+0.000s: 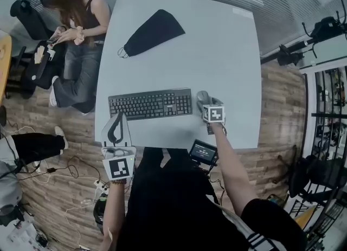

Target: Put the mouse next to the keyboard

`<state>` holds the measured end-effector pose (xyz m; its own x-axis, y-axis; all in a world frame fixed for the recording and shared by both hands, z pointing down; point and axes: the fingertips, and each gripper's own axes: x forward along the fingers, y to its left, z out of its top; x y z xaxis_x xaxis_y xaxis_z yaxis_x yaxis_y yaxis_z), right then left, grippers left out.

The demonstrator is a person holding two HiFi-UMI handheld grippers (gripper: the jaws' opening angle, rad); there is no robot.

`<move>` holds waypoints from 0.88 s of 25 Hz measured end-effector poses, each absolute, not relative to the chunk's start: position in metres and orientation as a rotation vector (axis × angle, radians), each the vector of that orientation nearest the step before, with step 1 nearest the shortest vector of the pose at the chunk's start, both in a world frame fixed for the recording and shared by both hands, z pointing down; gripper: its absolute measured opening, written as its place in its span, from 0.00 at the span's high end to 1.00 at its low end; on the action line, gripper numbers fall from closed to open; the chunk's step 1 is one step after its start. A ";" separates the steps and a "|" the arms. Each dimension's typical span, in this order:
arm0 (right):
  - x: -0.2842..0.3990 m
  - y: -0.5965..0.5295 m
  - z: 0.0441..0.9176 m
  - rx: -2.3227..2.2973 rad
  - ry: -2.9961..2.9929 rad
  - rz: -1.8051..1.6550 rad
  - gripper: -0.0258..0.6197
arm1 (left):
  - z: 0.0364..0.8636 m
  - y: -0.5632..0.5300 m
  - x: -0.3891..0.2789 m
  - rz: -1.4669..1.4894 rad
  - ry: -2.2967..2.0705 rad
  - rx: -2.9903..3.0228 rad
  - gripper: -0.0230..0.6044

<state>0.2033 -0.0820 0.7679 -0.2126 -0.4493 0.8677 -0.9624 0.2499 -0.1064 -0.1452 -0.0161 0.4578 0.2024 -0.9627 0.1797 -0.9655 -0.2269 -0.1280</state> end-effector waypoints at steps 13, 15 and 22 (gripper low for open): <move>0.106 -0.034 0.777 0.928 -1.966 0.989 0.49 | 0.752 0.013 -0.311 0.589 -1.678 1.764 0.89; 0.105 -0.030 0.783 0.925 -1.942 1.028 0.49 | 0.762 0.013 -0.312 0.542 -1.627 1.740 0.89; 0.105 -0.024 0.787 0.965 -1.910 1.091 0.48 | 0.776 -0.003 -0.282 0.495 -1.433 1.768 0.87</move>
<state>0.1047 -0.0245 0.7867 -0.4580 -0.2494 0.8533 -0.8618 0.3603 -0.3572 -0.2816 -0.0032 0.7763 0.2850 -0.6338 0.7191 -0.9426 -0.0490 0.3304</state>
